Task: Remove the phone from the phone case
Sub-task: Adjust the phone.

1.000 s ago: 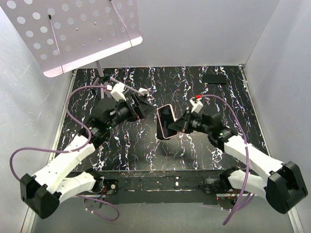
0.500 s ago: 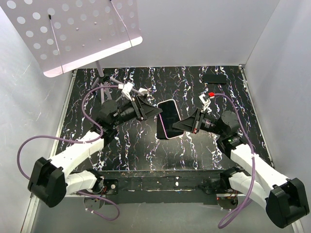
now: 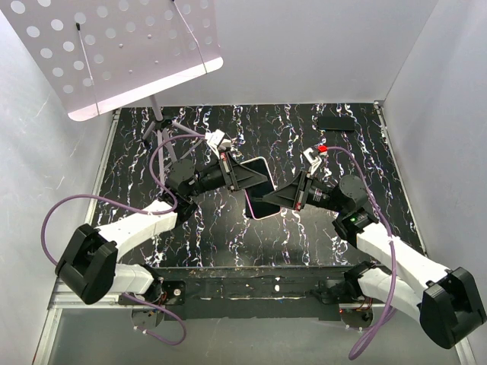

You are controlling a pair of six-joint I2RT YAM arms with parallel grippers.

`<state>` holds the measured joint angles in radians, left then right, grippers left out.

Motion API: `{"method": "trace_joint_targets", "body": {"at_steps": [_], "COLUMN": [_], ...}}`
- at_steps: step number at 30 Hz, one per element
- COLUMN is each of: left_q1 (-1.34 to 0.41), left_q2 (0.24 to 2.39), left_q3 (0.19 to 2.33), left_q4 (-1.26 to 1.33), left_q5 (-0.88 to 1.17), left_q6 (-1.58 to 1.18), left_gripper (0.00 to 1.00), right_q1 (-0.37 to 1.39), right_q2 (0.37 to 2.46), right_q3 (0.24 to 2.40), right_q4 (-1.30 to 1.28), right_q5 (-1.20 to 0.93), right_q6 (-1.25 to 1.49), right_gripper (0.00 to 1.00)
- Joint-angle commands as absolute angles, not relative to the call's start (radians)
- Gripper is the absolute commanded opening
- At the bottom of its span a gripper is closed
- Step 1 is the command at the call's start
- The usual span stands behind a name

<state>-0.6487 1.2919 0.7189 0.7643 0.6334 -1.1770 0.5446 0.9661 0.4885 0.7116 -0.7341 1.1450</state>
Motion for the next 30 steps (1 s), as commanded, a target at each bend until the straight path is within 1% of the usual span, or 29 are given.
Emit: {"method": "trace_joint_targets", "body": {"at_steps": [1,2,3,4,5,6,8,10,11,13,15,17,19,22,24,30], "left_q1": [-0.647,-0.643,-0.637,-0.626,-0.614,-0.598,-0.569,-0.551,-0.548,-0.543,-0.543,-0.542,-0.543,-0.543,-0.543,-0.543], "left_q2": [1.284,1.284,1.281,1.279,1.273,1.272,1.275,1.284,1.285,1.292,1.298,1.304,1.308,1.31,1.309,1.312], "left_q3": [0.795,0.801,0.807,0.807,0.807,0.81,0.833,0.867,0.88,0.897,0.903,0.905,0.91,0.917,0.92,0.926], "left_q4": [0.77,0.744,0.72,0.718,0.718,0.713,0.707,0.687,0.678,0.666,0.687,0.724,0.739,0.742,0.727,0.759], "left_q5": [0.649,0.652,0.655,0.667,0.682,0.71,0.8,0.889,0.922,0.975,1.005,1.019,1.029,1.04,1.032,1.016], "left_q6": [-1.166,-1.161,-1.16,-1.157,-1.16,-1.164,-1.167,-1.155,-1.144,-1.135,-1.152,-1.186,-1.204,-1.212,-1.215,-1.264], "left_gripper": [0.0,0.0,0.0,0.0,0.0,0.0,0.0,0.0,0.0,0.0,0.0,0.0,0.0,0.0,0.0,0.0], "right_q1": [0.566,0.566,0.566,0.565,0.565,0.565,0.557,0.555,0.554,0.555,0.555,0.557,0.558,0.566,0.578,0.641], "right_q2": [0.916,0.914,0.91,0.907,0.902,0.902,0.913,0.914,0.907,0.89,0.874,0.871,0.867,0.874,0.884,0.905], "right_q3": [0.563,0.574,0.592,0.616,0.653,0.684,0.732,0.741,0.735,0.713,0.709,0.712,0.706,0.695,0.703,0.733], "right_q4": [0.609,0.568,0.519,0.43,0.305,0.194,0.044,0.006,0.014,0.067,0.109,0.13,0.175,0.248,0.252,0.21], "right_q5": [-0.666,-0.675,-0.687,-0.699,-0.699,-0.695,-0.736,-0.836,-0.879,-0.943,-0.977,-1.003,-1.009,-1.017,-1.009,-0.951], "right_q6": [1.033,1.002,0.968,0.915,0.843,0.784,0.691,0.646,0.637,0.65,0.664,0.667,0.692,0.73,0.726,0.677], "right_gripper": [0.01,0.01,0.1,0.21,0.29,0.36,0.45,0.54,0.61,0.68,0.68,0.67,0.64,0.55,0.52,0.48]}}
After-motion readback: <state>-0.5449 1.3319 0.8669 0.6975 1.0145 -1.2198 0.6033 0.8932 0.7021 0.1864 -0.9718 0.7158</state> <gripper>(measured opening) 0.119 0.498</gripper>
